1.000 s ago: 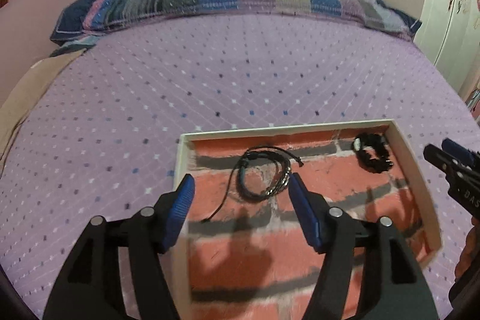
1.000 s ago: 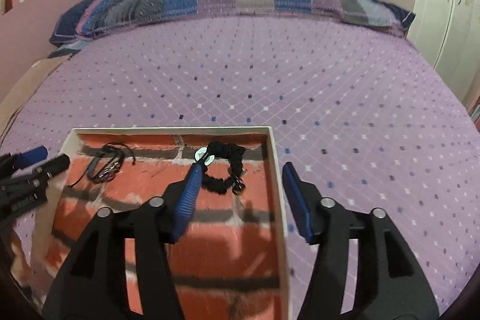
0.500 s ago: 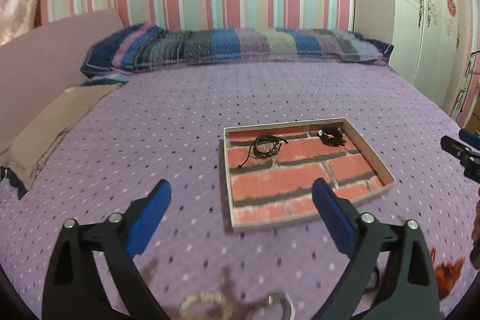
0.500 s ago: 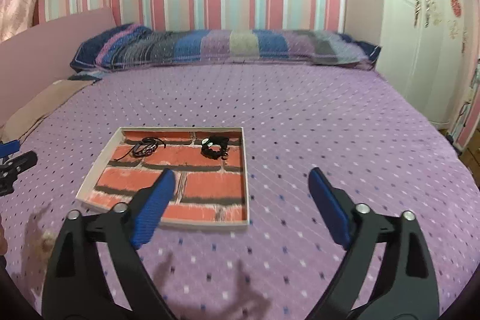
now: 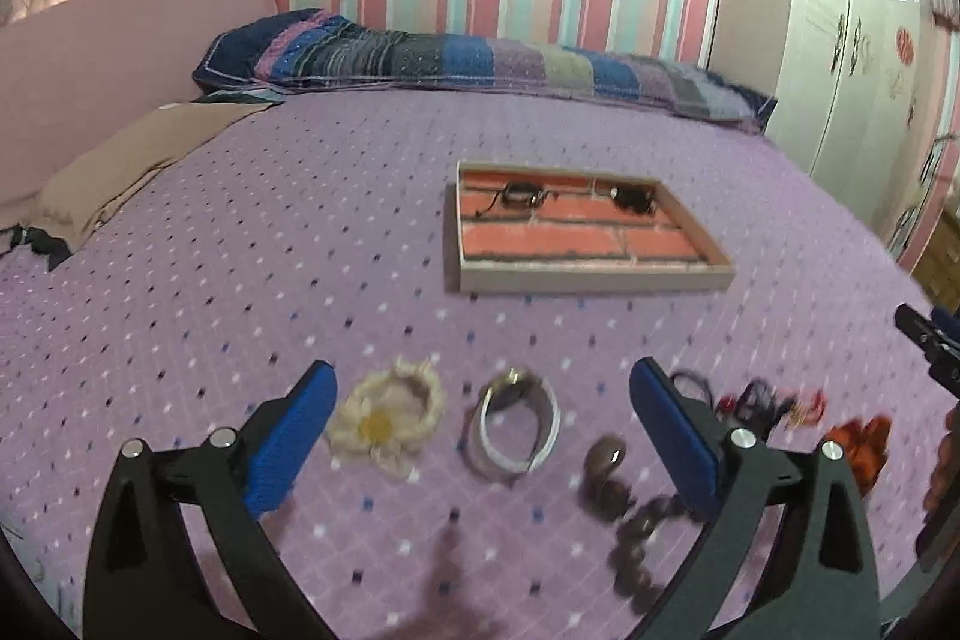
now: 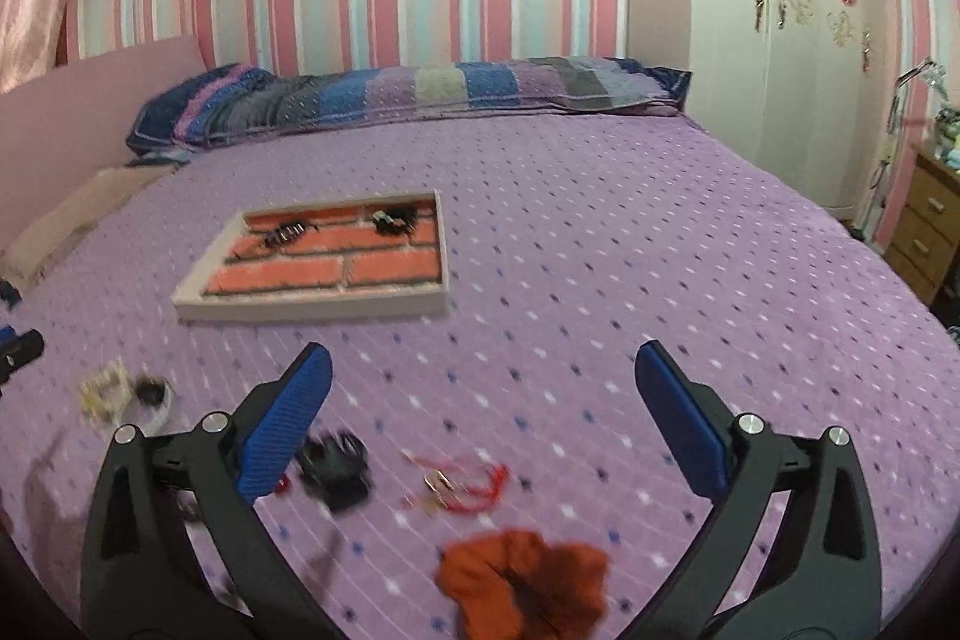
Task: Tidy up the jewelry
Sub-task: 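Withdraw both tools from the tray back toward the remaining items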
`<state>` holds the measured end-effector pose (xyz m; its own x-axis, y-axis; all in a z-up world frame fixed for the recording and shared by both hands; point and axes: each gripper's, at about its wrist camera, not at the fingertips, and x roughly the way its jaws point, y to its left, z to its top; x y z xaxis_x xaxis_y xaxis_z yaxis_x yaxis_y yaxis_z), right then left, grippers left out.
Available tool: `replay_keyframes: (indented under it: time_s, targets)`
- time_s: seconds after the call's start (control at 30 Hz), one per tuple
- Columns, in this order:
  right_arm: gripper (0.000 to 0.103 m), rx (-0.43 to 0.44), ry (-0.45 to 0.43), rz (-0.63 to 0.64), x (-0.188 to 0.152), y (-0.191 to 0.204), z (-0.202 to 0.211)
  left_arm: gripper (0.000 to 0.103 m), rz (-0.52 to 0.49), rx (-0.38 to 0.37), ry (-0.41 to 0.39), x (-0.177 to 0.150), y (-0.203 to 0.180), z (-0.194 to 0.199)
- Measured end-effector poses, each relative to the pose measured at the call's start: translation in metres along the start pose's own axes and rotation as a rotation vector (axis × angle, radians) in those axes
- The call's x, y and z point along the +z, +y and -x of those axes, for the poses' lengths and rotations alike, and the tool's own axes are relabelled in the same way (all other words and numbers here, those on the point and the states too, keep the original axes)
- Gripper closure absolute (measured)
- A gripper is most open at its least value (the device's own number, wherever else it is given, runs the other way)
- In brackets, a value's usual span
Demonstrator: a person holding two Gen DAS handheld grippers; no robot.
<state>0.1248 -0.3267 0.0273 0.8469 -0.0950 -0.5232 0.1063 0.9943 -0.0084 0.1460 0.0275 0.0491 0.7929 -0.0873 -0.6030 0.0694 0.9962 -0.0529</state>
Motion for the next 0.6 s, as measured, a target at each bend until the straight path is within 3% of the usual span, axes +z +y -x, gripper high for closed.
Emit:
replay_keyframes:
  time_s: [0.2, 0.4, 0.6]
  targets:
    - [0.005, -0.016, 0.028, -0.025, -0.04, -0.014, 0.0, 0.007, -0.022, -0.005, 0.007, -0.033, -0.011, 0.004]
    - [0.005, -0.025, 0.025, -0.027, -0.055, -0.024, -0.001, 0.007, -0.076, -0.003, 0.036, -0.059, -0.025, -0.002]
    - [0.005, -0.045, 0.025, -0.011, -0.068, -0.04, 0.002, 0.007, -0.045, -0.024, 0.073, -0.08, -0.034, -0.008]
